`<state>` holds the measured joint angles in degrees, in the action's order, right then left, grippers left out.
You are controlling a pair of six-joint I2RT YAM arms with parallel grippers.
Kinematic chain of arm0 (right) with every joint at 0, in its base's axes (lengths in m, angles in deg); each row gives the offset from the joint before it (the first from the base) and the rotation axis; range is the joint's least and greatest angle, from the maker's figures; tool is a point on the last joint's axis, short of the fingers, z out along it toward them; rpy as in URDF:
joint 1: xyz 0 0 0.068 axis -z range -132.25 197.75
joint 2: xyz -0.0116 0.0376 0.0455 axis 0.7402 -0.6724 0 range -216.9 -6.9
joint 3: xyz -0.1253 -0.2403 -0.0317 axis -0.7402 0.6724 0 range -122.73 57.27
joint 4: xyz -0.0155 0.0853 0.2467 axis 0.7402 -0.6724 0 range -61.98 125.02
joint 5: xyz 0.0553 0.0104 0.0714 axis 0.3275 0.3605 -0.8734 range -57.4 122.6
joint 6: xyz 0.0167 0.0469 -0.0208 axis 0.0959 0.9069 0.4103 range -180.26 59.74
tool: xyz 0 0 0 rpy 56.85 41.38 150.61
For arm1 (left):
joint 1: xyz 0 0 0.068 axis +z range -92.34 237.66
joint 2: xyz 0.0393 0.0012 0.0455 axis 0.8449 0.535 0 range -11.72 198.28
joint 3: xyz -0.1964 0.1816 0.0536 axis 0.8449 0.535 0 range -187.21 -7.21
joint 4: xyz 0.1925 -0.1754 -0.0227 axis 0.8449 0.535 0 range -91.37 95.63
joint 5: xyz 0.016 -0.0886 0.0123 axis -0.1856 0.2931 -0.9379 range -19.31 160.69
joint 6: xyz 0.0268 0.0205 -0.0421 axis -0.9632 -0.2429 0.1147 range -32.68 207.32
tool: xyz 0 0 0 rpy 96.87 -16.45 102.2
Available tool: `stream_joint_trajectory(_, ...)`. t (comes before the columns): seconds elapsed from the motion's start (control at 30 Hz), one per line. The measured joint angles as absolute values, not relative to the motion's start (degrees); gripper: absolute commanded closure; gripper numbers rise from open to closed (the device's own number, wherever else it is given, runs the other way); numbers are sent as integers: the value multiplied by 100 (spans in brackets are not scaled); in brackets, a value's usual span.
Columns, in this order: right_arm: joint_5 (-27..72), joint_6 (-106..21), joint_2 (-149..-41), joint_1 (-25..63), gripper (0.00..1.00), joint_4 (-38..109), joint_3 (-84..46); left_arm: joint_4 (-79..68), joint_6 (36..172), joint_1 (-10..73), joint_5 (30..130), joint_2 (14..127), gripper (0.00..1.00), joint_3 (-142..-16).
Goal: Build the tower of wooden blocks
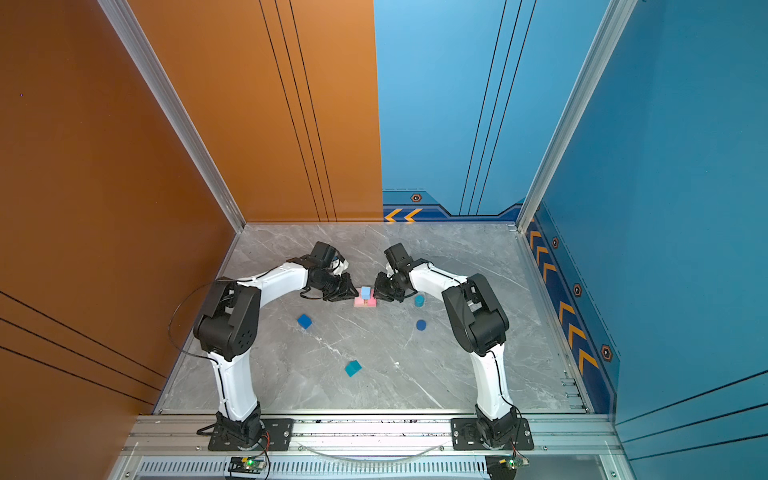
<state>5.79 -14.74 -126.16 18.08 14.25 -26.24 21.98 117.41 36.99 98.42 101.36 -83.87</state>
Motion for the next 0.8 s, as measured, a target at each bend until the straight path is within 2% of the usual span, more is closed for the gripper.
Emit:
stream_joint_trajectory(0.13,584,-1479,-12616,1806,78,1407,-2624,2209,11741,3695,9842,10149,79,-8413)
stream_joint_trajectory(0.27,590,-1476,-12616,1806,76,1403,-2624,2224,11738,3695,9842,10156,79,-8473)
stream_joint_trajectory(0.8,693,-1474,-12603,1808,82,1407,-2624,2327,11719,3701,9839,10156,78,-8549)
